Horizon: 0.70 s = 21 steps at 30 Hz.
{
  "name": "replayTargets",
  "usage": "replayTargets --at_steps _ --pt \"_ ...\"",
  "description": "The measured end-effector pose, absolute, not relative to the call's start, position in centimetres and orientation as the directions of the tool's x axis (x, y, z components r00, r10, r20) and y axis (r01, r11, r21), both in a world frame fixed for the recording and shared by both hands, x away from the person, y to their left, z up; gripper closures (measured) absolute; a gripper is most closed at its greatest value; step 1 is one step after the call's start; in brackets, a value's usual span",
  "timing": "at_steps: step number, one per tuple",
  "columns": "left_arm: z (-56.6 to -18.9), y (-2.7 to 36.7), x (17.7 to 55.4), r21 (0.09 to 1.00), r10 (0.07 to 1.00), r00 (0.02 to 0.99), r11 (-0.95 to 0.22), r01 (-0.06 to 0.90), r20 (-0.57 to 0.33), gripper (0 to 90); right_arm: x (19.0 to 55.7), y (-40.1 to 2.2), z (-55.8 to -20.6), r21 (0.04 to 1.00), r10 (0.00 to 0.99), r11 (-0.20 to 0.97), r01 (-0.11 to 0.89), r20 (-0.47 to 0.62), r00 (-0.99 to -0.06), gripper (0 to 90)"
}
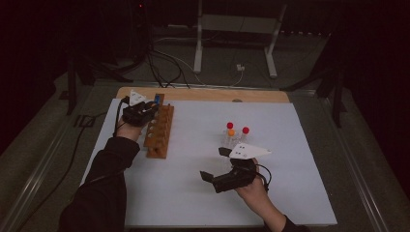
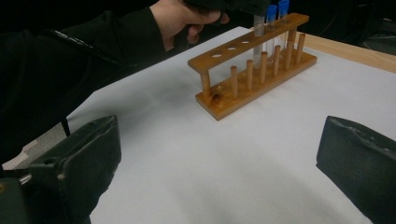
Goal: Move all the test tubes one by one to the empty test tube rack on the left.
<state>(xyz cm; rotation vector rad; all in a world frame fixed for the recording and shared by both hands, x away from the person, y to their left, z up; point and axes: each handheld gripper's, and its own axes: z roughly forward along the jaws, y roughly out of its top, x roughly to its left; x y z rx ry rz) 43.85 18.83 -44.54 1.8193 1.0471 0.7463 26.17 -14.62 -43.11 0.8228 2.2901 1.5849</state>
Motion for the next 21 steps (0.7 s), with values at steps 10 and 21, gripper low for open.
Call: replayTargets --at_steps 10,21 --pt "-44.8 18.8 43.8 0.892 0.883 0.464 -0.264 0.365 0.072 71.0 26.2 -14.6 -43.1 0.917 0.567 0.251 0.311 0.121 -0.815 0.0" --pt "-43.6 18.6 41.5 0.910 0.861 0.507 -0.241 0.338 0.039 25.4 26.5 -15.7 -42.1 0.932 0.612 0.219 0.288 0.099 -0.785 0.0"
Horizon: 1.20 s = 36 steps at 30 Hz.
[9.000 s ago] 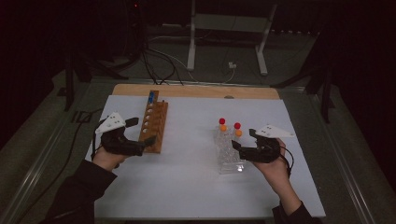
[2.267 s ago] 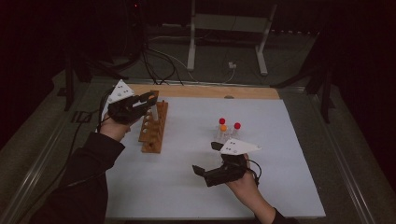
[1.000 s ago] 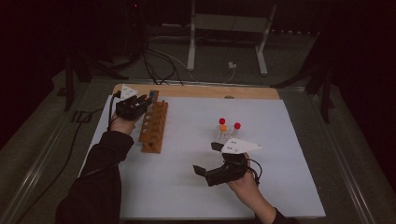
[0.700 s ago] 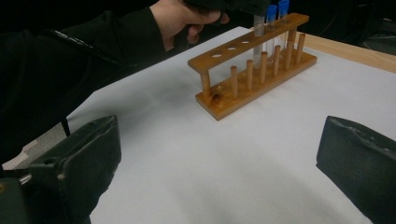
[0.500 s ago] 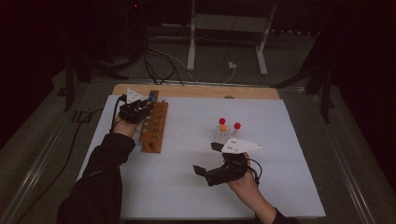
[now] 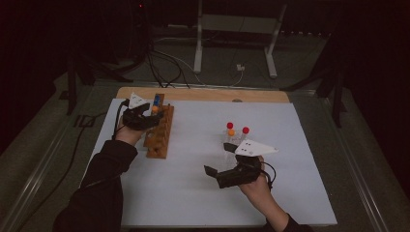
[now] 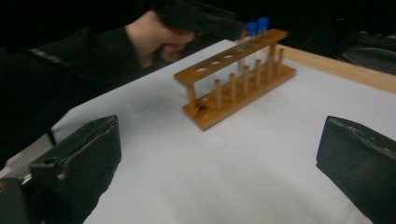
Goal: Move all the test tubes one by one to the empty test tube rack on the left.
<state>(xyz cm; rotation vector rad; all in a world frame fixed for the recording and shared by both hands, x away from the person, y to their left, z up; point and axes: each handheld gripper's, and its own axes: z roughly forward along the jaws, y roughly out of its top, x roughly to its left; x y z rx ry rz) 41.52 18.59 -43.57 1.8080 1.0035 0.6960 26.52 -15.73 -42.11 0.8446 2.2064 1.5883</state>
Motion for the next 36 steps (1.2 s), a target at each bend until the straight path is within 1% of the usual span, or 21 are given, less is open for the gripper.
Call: replayTargets --at_steps 2,4,10,12,14,16,18,19,23,28,29,31,36 --pt "-43.1 18.6 40.7 0.917 0.858 0.512 -0.234 0.323 0.039 17.7 26.8 -16.1 -41.8 0.935 0.632 0.220 0.277 0.080 -0.771 0.0" --pt "-42.8 18.8 39.9 0.923 0.843 0.537 -0.217 0.319 0.013 15.6 27.0 -16.4 -41.4 0.939 0.650 0.221 0.265 0.060 -0.758 0.0" --pt "-42.2 18.9 37.1 0.930 0.786 0.617 -0.207 0.302 -0.025 2.4 28.5 -17.3 -40.2 0.941 0.709 0.227 0.252 0.018 -0.705 0.6" --pt "-42.2 18.8 36.0 0.933 0.758 0.651 -0.208 0.293 -0.036 2.4 29.0 -17.7 -40.0 0.944 0.740 0.219 0.248 0.005 -0.672 9.4" --pt "-42.2 18.5 34.9 0.934 0.736 0.676 -0.219 0.283 -0.032 2.0 29.7 -18.0 -39.9 0.939 0.763 0.223 0.262 0.000 -0.647 12.4" --pt "-42.4 18.1 33.8 0.931 0.715 0.699 -0.232 0.280 -0.032 2.0 30.4 -18.4 -40.1 0.933 0.776 0.221 0.283 0.008 -0.631 20.8" --pt "-42.7 17.7 32.8 0.931 0.691 0.722 -0.237 0.276 -0.038 2.0 31.0 -18.6 -40.3 0.928 0.792 0.221 0.299 0.008 -0.610 26.0" --pt "-43.0 17.5 32.4 0.930 0.683 0.729 -0.242 0.276 -0.039 2.0 31.4 -18.7 -40.5 0.923 0.798 0.225 0.313 0.010 -0.602 32.6" --pt "-44.1 16.7 30.7 0.931 0.652 0.757 -0.251 0.264 -0.039 2.0 32.7 -19.1 -41.4 0.904 0.826 0.211 0.371 0.038 -0.563 41.8" --pt "-45.2 16.0 29.7 0.928 0.631 0.774 -0.257 0.268 -0.049 2.0 34.2 -19.2 -42.5 0.887 0.854 0.224 0.405 0.021 -0.520 48.1" --pt "-45.3 15.9 29.6 0.927 0.629 0.776 -0.261 0.268 -0.047 2.0 34.4 -19.2 -42.7 0.885 0.855 0.223 0.410 0.025 -0.518 48.3" --pt "-45.4 15.7 29.4 0.926 0.621 0.782 -0.266 0.266 -0.046 2.0 34.8 -19.1 -43.1 0.880 0.856 0.233 0.415 0.018 -0.517 52.6" --pt "-45.6 15.5 29.3 0.925 0.612 0.789 -0.268 0.270 -0.052 2.0 35.3 -18.7 -43.9 0.866 0.858 0.266 0.423 -0.012 -0.514 55.5"
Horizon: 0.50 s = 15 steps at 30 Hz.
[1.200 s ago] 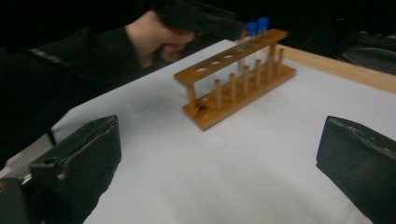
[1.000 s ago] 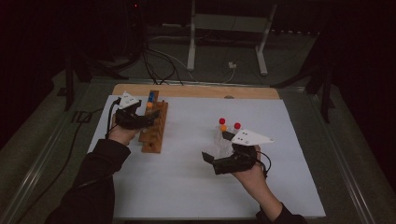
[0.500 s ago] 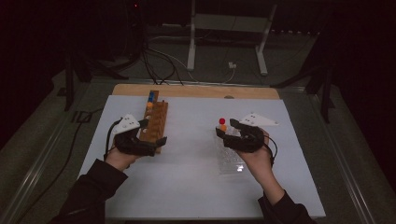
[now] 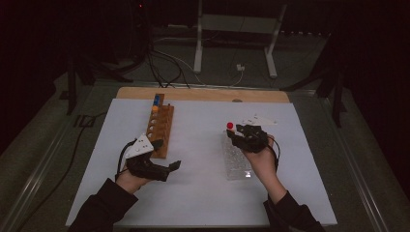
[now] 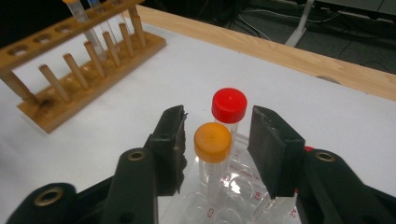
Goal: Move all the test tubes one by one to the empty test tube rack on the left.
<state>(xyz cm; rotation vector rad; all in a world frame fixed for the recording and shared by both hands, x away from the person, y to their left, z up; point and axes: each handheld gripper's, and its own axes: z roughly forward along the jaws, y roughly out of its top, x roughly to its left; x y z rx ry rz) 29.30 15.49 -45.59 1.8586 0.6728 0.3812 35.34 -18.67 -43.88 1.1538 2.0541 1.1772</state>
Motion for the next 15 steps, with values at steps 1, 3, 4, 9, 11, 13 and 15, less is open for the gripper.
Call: replayTargets --at_steps 1,3,4,9,11,13,15 --pt "-45.6 15.5 29.3 0.925 0.610 0.791 -0.268 0.269 -0.053 2.0 35.5 -18.6 -44.0 0.863 0.858 0.272 0.426 -0.017 -0.513 56.3" --pt "-45.7 15.4 29.3 0.924 0.610 0.791 -0.271 0.268 -0.050 2.0 35.6 -18.3 -44.3 0.856 0.860 0.289 0.429 -0.035 -0.510 60.5" --pt "-45.7 15.4 29.3 0.924 0.608 0.792 -0.271 0.270 -0.053 2.0 35.7 -18.2 -44.4 0.854 0.862 0.296 0.428 -0.045 -0.505 60.6" --pt "-45.8 15.2 29.3 0.922 0.605 0.795 -0.277 0.272 -0.053 2.0 36.0 -17.9 -44.9 0.836 0.861 0.313 0.450 -0.051 -0.505 66.7" --pt "-45.8 15.2 29.2 0.921 0.605 0.794 -0.280 0.269 -0.048 2.0 35.9 -17.8 -45.0 0.833 0.862 0.319 0.452 -0.057 -0.504 67.1" --pt "-45.8 15.2 29.2 0.921 0.606 0.794 -0.281 0.269 -0.047 2.0 36.0 -17.8 -45.0 0.830 0.860 0.318 0.458 -0.049 -0.508 68.7" --pt "-45.9 15.2 29.3 0.921 0.605 0.795 -0.279 0.272 -0.051 2.1 36.0 -17.8 -45.1 0.831 0.860 0.317 0.458 -0.048 -0.508 69.2"
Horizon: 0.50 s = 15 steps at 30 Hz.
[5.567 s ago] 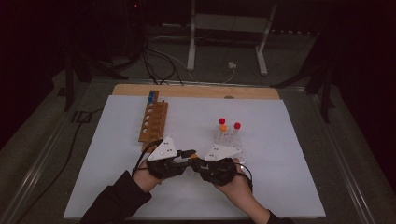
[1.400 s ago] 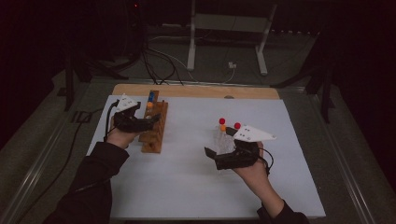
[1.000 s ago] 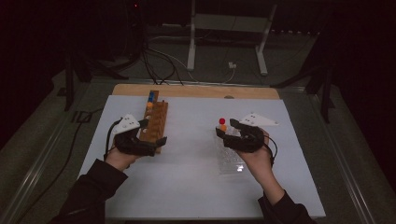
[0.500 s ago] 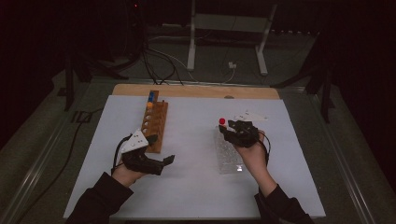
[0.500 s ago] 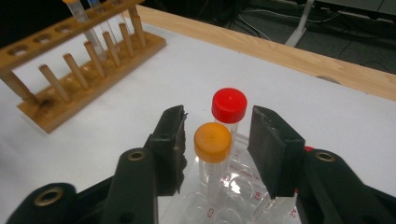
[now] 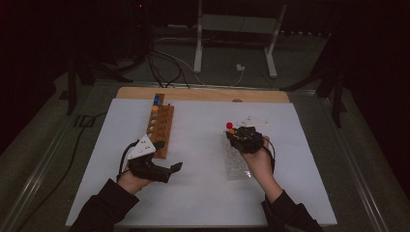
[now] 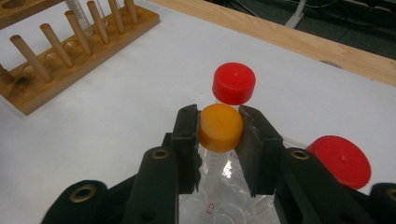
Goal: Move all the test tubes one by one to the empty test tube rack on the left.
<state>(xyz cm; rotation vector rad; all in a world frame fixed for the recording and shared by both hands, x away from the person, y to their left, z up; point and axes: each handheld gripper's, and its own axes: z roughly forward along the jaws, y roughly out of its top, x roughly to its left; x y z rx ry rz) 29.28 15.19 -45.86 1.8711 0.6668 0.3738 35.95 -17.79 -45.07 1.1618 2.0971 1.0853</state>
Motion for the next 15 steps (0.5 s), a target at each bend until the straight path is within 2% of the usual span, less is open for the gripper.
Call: replayTargets --at_steps 15 --pt "-45.7 15.0 29.2 0.920 0.597 0.801 -0.286 0.267 -0.047 2.1 35.0 -18.1 -43.2 0.865 0.864 0.295 0.406 -0.060 -0.501 69.9"
